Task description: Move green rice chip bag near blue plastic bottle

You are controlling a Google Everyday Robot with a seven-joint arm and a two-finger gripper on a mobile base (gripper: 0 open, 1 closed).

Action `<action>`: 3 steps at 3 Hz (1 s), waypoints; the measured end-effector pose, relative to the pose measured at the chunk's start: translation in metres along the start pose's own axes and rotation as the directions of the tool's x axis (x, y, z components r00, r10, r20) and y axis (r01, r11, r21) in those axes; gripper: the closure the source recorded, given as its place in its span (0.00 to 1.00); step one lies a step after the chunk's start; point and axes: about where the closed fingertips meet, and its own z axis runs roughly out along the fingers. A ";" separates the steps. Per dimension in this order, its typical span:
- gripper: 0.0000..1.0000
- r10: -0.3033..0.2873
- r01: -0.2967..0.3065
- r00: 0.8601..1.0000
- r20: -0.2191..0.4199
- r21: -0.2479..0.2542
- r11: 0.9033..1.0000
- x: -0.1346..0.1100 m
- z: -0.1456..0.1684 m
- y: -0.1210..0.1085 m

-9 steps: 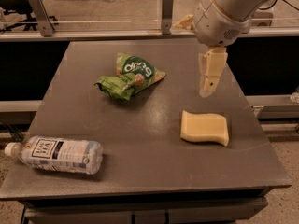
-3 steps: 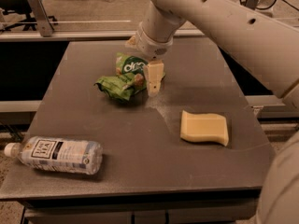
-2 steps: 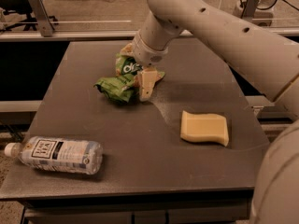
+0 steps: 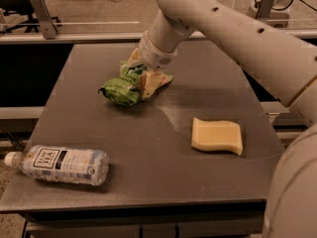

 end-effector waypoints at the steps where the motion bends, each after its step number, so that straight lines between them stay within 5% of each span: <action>1: 0.88 -0.022 0.021 1.000 0.022 0.046 0.999 -0.010 -0.025 -0.013; 2: 1.00 -0.088 0.088 0.996 -0.008 0.139 0.986 -0.034 -0.066 -0.030; 3: 1.00 -0.169 0.180 0.983 -0.074 0.201 0.963 -0.080 -0.088 -0.039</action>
Offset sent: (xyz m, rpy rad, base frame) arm -0.0079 0.0144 0.1611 0.0709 -0.3312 0.0481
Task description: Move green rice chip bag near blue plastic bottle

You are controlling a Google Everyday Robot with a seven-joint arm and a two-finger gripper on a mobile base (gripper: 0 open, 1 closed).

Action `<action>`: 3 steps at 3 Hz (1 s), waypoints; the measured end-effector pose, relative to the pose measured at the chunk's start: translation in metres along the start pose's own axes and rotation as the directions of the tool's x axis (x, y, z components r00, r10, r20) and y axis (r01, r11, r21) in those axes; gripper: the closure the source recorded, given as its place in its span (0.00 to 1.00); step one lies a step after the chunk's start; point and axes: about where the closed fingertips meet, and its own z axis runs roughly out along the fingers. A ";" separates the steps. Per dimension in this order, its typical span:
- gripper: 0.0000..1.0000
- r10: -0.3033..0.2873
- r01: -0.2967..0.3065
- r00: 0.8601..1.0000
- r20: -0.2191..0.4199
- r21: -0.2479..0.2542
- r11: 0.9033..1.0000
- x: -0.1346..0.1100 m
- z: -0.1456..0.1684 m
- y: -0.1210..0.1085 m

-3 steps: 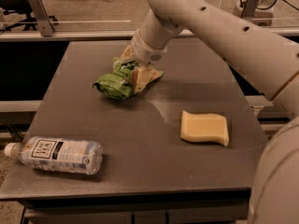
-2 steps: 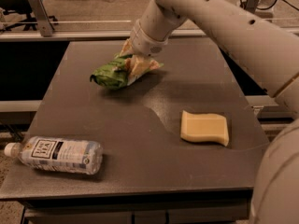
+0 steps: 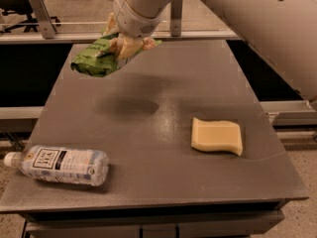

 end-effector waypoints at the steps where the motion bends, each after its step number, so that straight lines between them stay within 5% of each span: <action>1: 1.00 -0.110 0.111 0.993 0.037 -0.014 0.994 -0.046 0.016 0.011; 3: 1.00 -0.286 0.292 0.952 0.106 -0.044 0.956 -0.113 0.052 0.039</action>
Offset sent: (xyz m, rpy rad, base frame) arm -0.0957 0.1168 -0.0534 -0.0754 -0.0425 0.3933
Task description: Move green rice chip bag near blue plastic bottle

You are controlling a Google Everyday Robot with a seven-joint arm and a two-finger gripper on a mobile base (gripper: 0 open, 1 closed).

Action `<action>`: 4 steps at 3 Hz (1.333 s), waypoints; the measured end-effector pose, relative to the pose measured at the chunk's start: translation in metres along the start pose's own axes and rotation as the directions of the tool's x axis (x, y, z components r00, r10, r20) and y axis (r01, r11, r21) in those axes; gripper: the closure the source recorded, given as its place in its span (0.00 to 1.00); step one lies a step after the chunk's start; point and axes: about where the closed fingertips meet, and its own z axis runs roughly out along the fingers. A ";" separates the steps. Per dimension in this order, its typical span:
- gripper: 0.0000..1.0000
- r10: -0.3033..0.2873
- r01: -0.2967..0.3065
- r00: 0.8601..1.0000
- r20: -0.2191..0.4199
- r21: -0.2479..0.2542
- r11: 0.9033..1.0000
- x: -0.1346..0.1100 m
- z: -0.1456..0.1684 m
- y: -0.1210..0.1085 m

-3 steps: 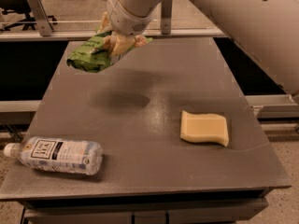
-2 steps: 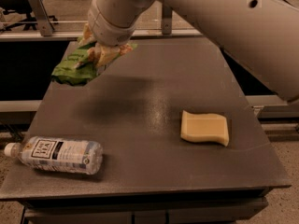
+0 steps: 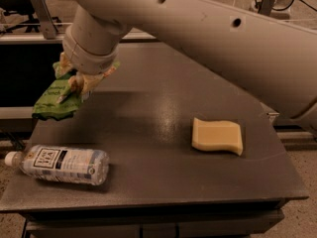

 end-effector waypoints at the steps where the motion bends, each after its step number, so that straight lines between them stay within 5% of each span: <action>1: 1.00 -0.031 0.030 0.999 -0.018 -0.006 1.000 -0.011 0.012 0.002; 4: 0.35 -0.008 0.008 0.999 0.033 0.006 1.000 -0.007 0.021 0.038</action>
Offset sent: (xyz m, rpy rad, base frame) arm -0.0074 0.0095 -0.0260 0.0434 -0.0015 0.0370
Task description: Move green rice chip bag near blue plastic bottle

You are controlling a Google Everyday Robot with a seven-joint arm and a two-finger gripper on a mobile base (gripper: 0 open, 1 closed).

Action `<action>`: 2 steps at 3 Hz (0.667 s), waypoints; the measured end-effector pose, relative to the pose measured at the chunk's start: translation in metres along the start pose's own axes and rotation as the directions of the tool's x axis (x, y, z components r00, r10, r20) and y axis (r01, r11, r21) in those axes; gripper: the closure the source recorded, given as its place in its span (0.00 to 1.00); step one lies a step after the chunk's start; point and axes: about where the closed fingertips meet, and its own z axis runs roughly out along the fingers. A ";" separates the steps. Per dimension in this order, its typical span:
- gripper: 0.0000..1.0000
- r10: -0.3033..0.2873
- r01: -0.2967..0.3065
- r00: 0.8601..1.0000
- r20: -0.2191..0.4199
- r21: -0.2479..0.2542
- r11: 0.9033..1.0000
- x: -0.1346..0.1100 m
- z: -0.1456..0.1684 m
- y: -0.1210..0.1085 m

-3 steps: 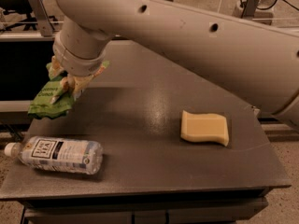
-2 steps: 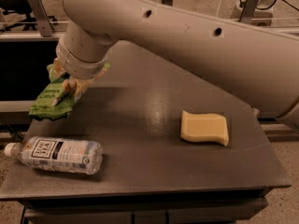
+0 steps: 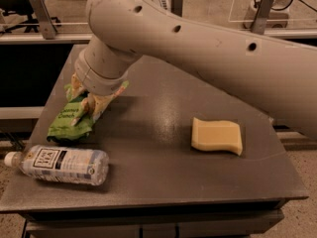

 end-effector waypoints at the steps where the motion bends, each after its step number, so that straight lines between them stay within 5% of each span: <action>1: 0.12 -0.002 0.002 1.000 0.000 -0.001 1.000 -0.001 0.000 0.000; 2: 0.00 -0.004 0.004 1.000 0.000 -0.002 1.000 -0.002 0.000 0.000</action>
Offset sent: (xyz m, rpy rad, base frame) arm -0.0008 0.0007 0.0001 -0.0014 -0.0005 0.0017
